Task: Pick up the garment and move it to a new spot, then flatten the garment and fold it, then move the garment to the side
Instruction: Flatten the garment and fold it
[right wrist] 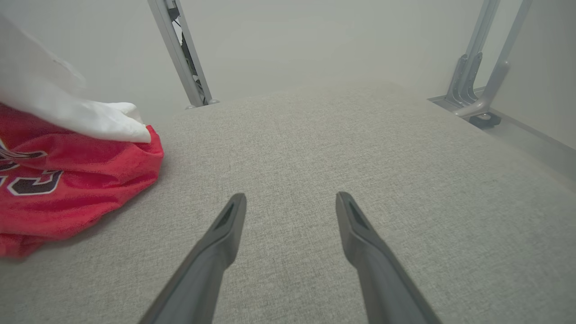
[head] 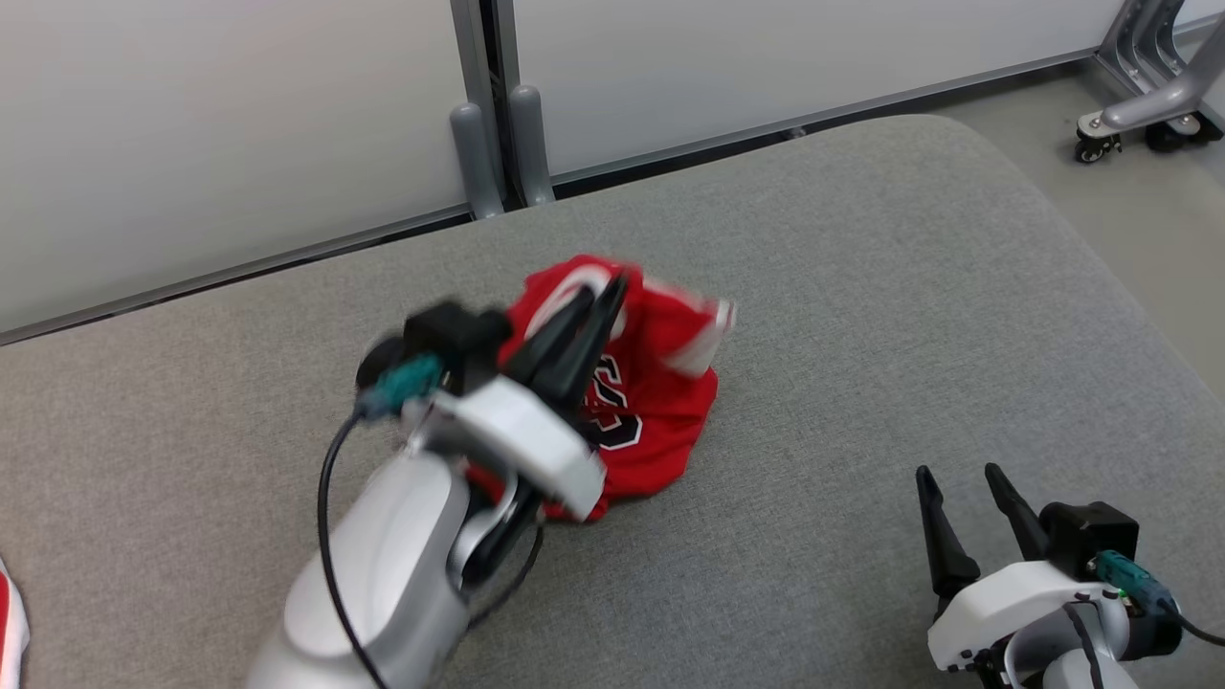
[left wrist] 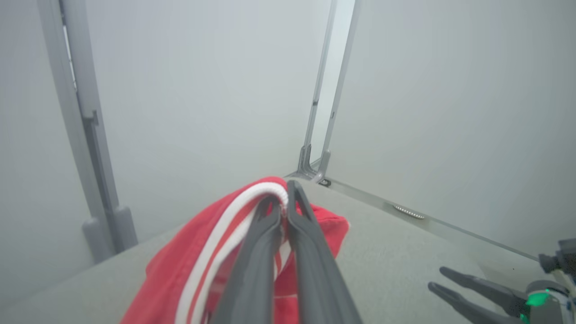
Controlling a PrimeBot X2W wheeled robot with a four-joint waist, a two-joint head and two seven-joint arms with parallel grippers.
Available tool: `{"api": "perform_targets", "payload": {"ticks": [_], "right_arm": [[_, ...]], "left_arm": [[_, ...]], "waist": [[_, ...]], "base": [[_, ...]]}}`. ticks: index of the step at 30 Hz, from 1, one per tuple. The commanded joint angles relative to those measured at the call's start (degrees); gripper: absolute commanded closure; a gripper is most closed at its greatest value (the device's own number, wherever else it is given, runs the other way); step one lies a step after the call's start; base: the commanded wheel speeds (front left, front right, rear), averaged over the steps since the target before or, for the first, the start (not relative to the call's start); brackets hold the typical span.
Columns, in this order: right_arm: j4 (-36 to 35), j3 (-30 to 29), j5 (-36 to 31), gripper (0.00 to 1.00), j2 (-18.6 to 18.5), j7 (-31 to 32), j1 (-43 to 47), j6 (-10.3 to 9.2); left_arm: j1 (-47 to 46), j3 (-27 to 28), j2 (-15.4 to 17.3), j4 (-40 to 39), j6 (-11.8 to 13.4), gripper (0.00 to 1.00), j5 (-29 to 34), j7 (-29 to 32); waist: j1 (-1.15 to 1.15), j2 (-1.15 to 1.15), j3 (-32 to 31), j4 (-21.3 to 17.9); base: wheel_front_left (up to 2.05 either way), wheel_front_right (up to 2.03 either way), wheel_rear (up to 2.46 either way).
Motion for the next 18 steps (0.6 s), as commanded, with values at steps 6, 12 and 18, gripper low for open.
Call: {"api": "perform_targets", "payload": {"ticks": [6, 12, 18], "right_arm": [[0.9, 1.9, 0.4, 0.00, -0.4, 0.4, -0.9, 0.01], [1.8, 3.2, 0.4, 0.00, -0.4, 0.4, -1.1, 0.01], [1.6, 1.9, -0.7, 0.00, -0.3, 0.4, -0.3, 0.01]], "left_arm": [[-18.4, -6.9, -0.1, -5.3, -0.5, 1.00, -2.3, 0.8], [-30.7, -11.5, 0.0, -7.1, 2.3, 1.00, -9.1, -4.9], [-34.7, -10.4, 0.1, -9.5, 8.8, 1.00, -14.6, -10.3]], "waist": [[0.00, 0.00, -1.4, -0.8], [0.00, 0.00, -2.6, -2.9], [0.00, 0.00, -2.8, -2.0]], "base": [[0.00, 0.00, 0.00], [0.00, 0.00, 0.00], [0.00, 0.00, 0.00]]}}
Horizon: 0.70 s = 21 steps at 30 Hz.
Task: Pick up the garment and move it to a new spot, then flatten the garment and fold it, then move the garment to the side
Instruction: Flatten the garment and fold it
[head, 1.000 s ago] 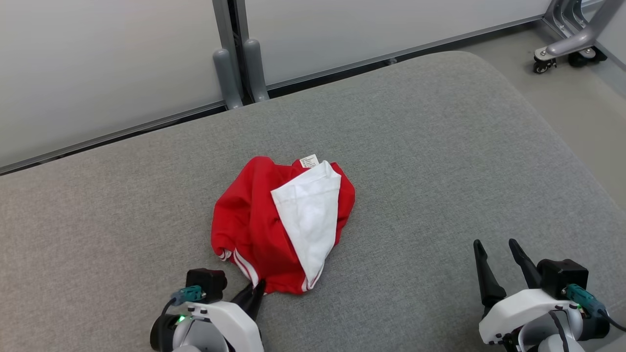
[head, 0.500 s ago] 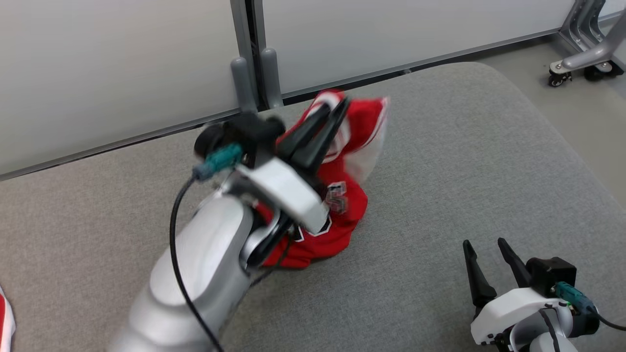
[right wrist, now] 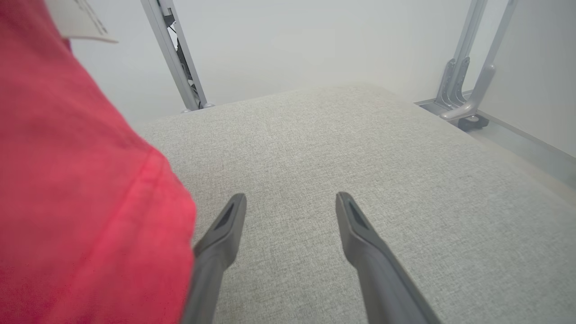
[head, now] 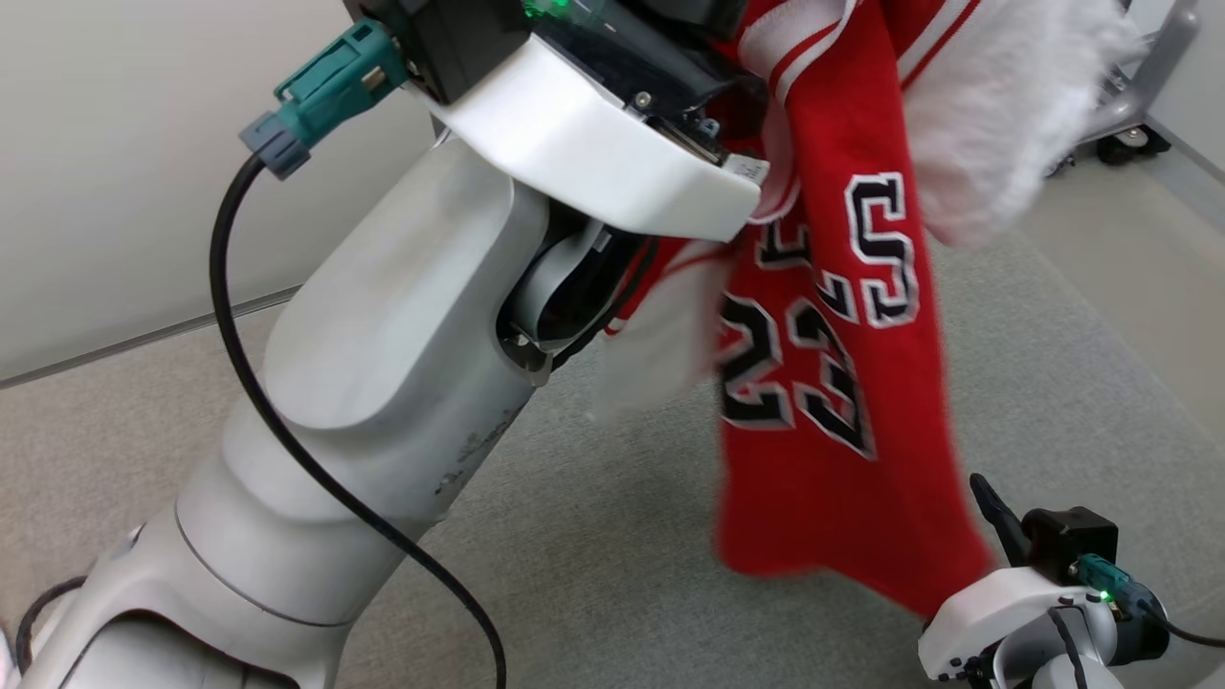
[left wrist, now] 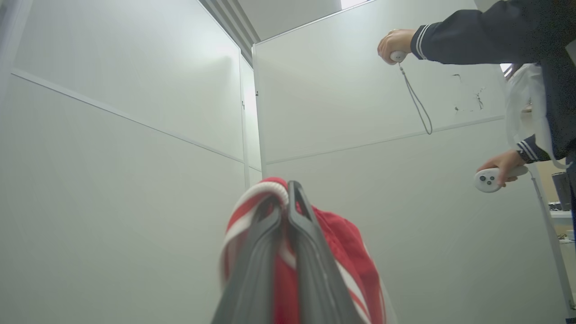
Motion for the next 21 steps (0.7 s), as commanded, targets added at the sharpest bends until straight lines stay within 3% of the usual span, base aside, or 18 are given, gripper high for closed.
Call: {"api": "perform_targets", "payload": {"ticks": [1, 6, 10, 15, 21], "right_arm": [[-0.3, -0.5, -0.3, 0.00, -0.3, 0.1, 0.3, 0.02], [-1.3, -0.8, 0.0, 0.00, -0.3, 0.2, 0.8, 0.03], [-2.0, -1.1, 0.2, 0.00, -0.3, 0.3, 0.4, 0.03], [-2.8, -1.2, 0.2, 0.00, -0.4, 0.5, -0.3, 0.02], [-3.6, -1.5, 0.0, 0.00, -0.3, 2.6, -0.3, 0.03]], "left_arm": [[1.4, 0.6, 0.5, 1.4, 2.1, 1.00, 0.5, -0.4], [10.3, 1.8, 3.1, 7.3, 7.0, 1.00, -0.3, 0.0], [21.2, 3.9, 6.5, 12.1, 9.2, 1.00, -4.2, 0.5], [30.7, 6.3, 9.7, 16.0, 9.9, 1.00, -5.8, -0.4], [40.8, 12.6, 10.2, 16.5, 9.3, 1.00, -7.1, -1.2]], "waist": [[0.00, 0.00, 0.1, 1.1], [0.00, 0.00, 1.4, 4.8], [0.00, 0.00, 2.9, 7.6], [0.00, 0.00, 4.2, 9.9], [0.00, 0.00, 5.2, 13.3]], "base": [[0.00, 0.00, 0.00], [0.00, 0.00, 0.00], [0.00, 0.00, 0.00], [0.00, 0.00, 0.00], [0.00, 0.00, 0.00]]}}
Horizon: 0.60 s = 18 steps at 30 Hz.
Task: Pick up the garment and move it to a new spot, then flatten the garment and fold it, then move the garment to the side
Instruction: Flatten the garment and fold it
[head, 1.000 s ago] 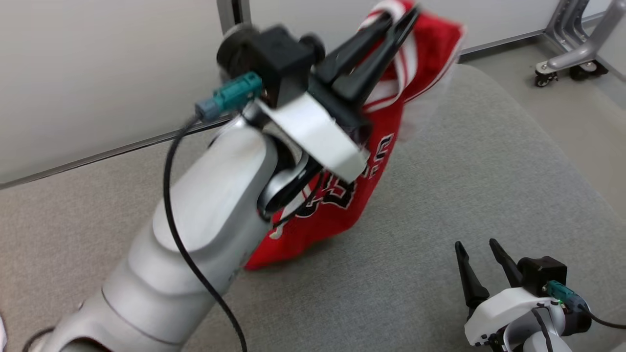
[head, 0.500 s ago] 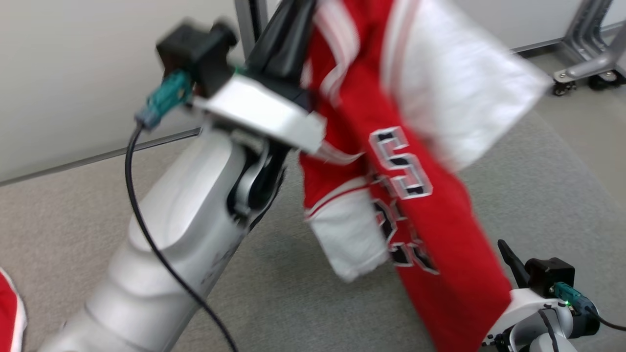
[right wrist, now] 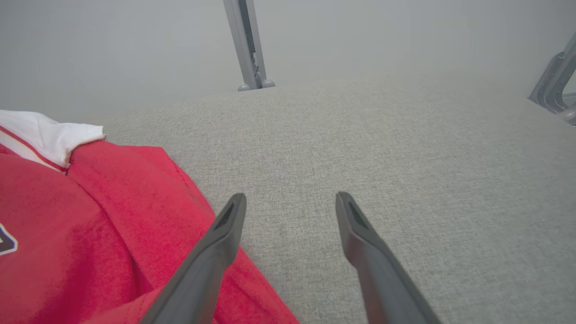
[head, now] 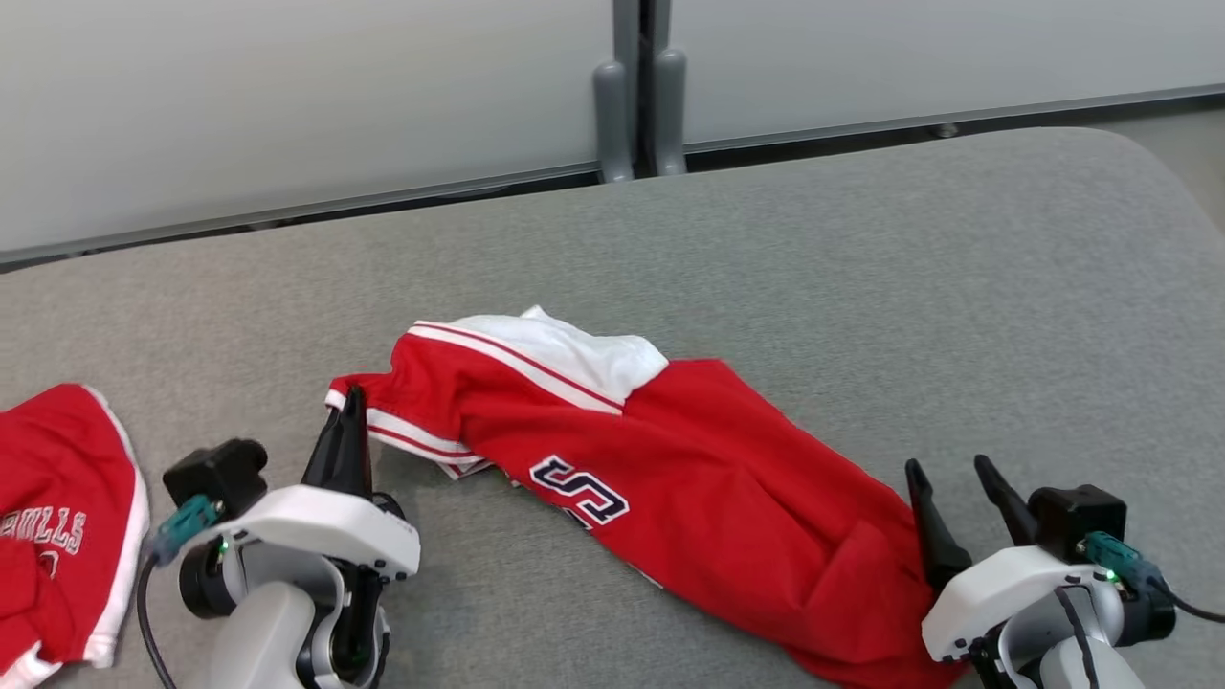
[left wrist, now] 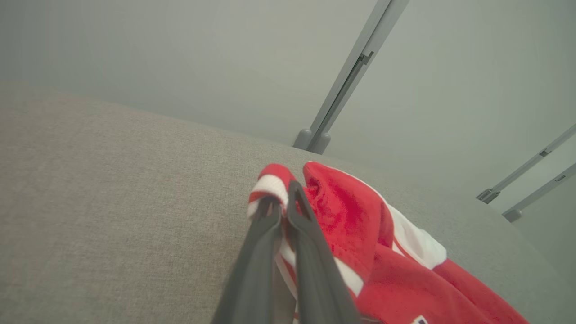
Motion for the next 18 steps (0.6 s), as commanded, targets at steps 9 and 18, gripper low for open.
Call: {"api": "perform_targets", "payload": {"ticks": [9, 18], "right_arm": [[-3.3, 2.6, 3.8, 0.00, -0.4, 15.5, 0.2, 0.02], [-11.7, -2.6, 3.4, 0.00, -0.3, 32.2, 6.5, 0.03]], "left_arm": [[6.8, 5.7, -4.0, -3.5, -3.1, 1.00, 5.1, -0.4], [6.7, 7.6, -5.9, -2.7, -5.1, 1.00, 7.0, -0.4]], "waist": [[0.00, 0.00, 0.8, 3.6], [0.00, 0.00, 0.8, 3.0]], "base": [[0.00, 0.00, 0.00], [0.00, 0.00, 0.00]]}}
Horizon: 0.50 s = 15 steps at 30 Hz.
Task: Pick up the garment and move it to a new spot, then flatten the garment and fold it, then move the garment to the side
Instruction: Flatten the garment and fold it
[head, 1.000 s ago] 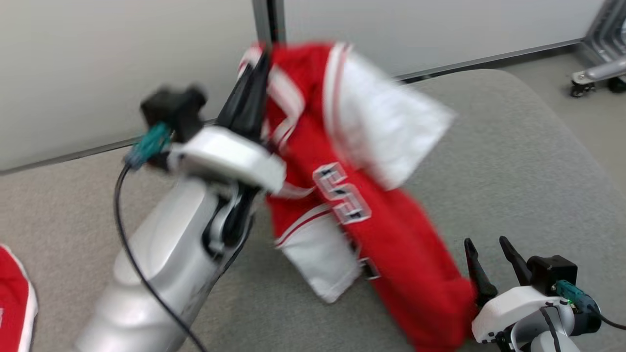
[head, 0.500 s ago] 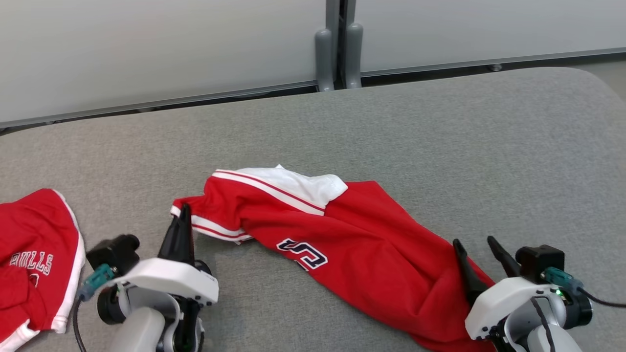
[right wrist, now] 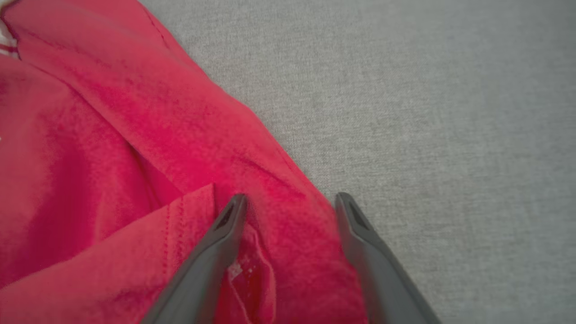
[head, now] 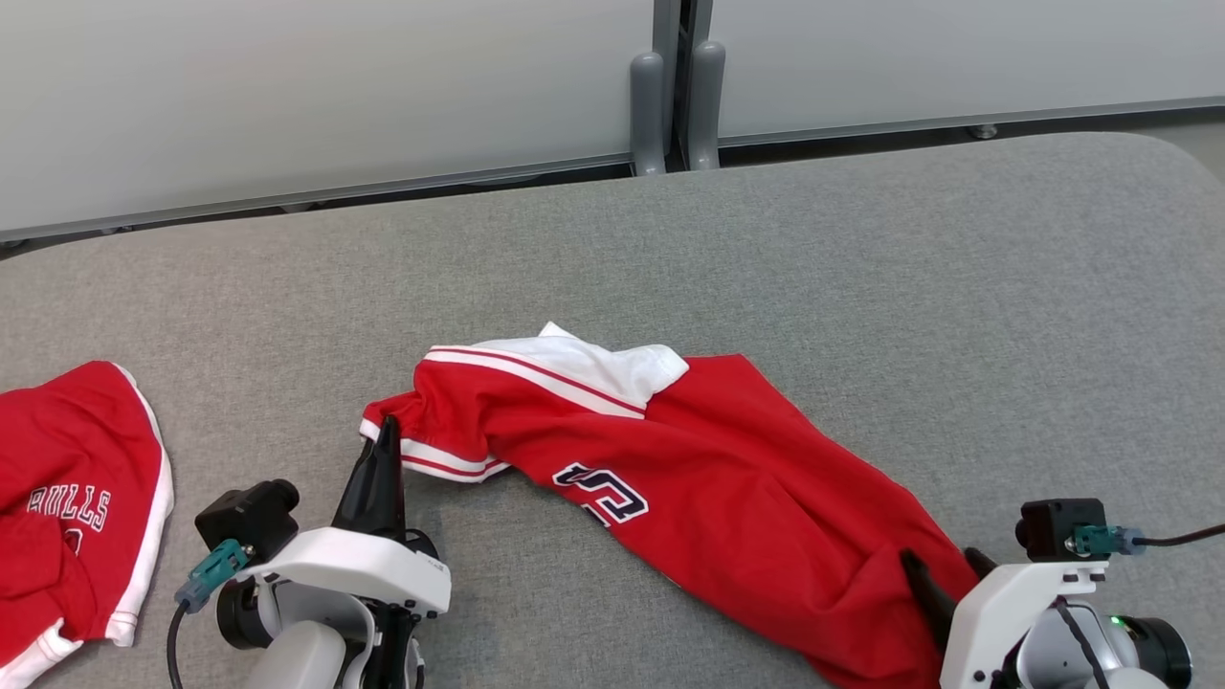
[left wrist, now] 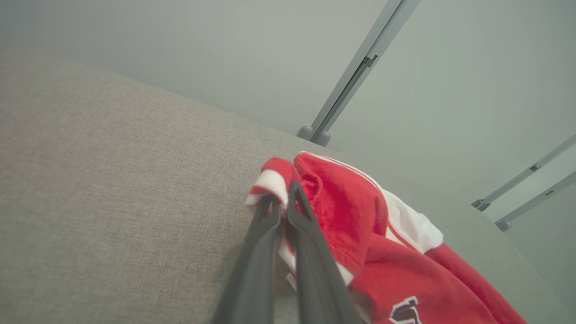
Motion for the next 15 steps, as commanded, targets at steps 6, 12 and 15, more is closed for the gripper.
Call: {"api": "perform_targets", "payload": {"ticks": [6, 12, 15], "right_arm": [[0.3, 0.3, -0.4, 0.00, -0.2, 5.6, 0.6, 0.03], [2.4, 0.1, -5.4, 1.00, -0.2, 3.8, -3.8, 0.02], [2.9, -1.4, -8.8, 1.00, -1.1, 1.9, -7.1, 0.02]], "left_arm": [[-0.3, 0.7, -0.6, 0.5, -1.0, 1.00, 0.7, -0.3], [-0.1, 1.3, -1.1, 0.7, -1.8, 1.00, 1.1, -0.3], [0.3, 1.8, -1.5, 0.2, -2.5, 1.00, 1.0, -0.3]], "waist": [[0.00, 0.00, 0.6, 0.2], [0.00, 0.00, 1.1, 1.7], [0.00, 0.00, 0.9, 2.9]], "base": [[0.00, 0.00, 0.00], [0.00, 0.00, 0.00], [0.00, 0.00, 0.00]]}}
